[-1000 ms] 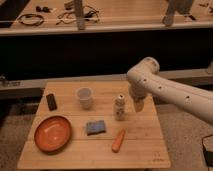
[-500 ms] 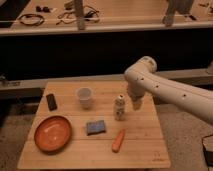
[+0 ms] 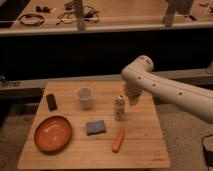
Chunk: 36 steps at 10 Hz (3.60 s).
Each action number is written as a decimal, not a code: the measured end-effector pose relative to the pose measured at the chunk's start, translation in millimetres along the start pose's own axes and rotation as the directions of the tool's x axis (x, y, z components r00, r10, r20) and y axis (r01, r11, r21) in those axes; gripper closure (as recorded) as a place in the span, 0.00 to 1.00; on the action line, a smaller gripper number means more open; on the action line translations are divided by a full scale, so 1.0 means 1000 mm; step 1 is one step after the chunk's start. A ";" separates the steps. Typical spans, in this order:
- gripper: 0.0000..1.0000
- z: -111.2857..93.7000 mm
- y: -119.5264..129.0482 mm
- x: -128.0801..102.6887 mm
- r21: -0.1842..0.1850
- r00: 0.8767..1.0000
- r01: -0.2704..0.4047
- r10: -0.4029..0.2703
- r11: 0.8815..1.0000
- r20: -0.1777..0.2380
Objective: Knock the bottle over
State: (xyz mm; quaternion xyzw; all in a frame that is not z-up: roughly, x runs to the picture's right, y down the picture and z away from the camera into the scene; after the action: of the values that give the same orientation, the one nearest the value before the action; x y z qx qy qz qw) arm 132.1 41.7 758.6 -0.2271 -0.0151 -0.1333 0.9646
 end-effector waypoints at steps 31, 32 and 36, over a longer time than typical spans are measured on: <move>0.83 -0.011 -0.074 -0.126 -0.025 0.942 0.322 -0.318 0.946 0.111; 0.83 -0.011 -0.077 -0.128 -0.024 0.941 0.323 -0.318 0.946 0.120; 0.83 -0.012 -0.087 -0.135 -0.019 0.932 0.340 -0.334 0.940 0.142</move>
State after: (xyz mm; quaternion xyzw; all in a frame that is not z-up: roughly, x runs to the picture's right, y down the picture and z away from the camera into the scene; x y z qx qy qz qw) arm -21.5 -5.1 773.7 -0.2505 -0.1168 -0.2811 0.9190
